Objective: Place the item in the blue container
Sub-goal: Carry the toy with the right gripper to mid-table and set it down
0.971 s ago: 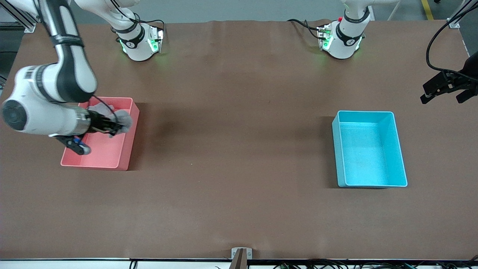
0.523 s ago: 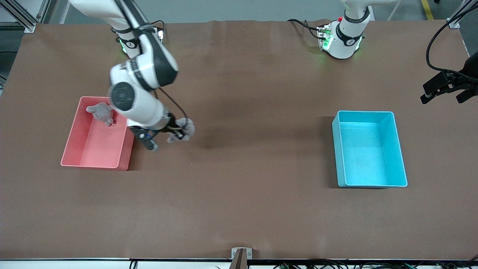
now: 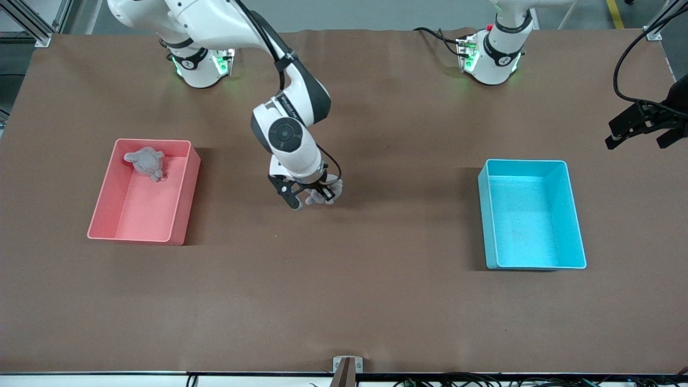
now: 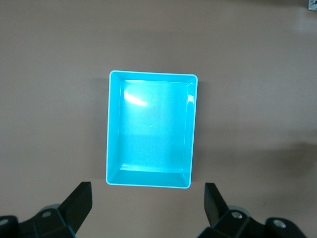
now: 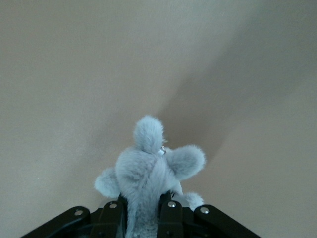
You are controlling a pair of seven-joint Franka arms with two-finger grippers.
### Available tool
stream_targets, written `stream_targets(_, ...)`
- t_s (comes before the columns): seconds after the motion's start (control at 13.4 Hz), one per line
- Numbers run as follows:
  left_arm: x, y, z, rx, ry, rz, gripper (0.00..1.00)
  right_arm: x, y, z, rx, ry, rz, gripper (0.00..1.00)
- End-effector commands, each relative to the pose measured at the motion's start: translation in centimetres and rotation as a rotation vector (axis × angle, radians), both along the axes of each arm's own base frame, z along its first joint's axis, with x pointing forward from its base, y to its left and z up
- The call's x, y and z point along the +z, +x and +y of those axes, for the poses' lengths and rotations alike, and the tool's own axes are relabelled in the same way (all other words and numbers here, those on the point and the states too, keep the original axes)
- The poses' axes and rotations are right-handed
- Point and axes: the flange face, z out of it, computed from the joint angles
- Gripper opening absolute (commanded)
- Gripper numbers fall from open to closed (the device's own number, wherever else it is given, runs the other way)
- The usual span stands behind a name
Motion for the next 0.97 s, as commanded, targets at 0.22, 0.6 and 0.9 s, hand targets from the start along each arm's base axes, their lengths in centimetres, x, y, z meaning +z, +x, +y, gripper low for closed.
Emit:
stream_targets(0.22,0.0,-0.1,0.5,-0.002,-0.014,0.001,1.00,-4.3,0.7,0.5,-0.035,-0.021,-0.062,0.33)
stream_targets(0.6,0.1,-0.1,0.4,0.010,-0.017,0.000,1.00,-2.3,3.1,-1.5,-0.002,-0.056,-0.119,1.00)
stream_targets(0.9,-0.4,0.0,-0.8,-0.014,-0.019,0.011,1.00,4.6,7.7,-7.9,0.085,-0.057,-0.098,1.00)
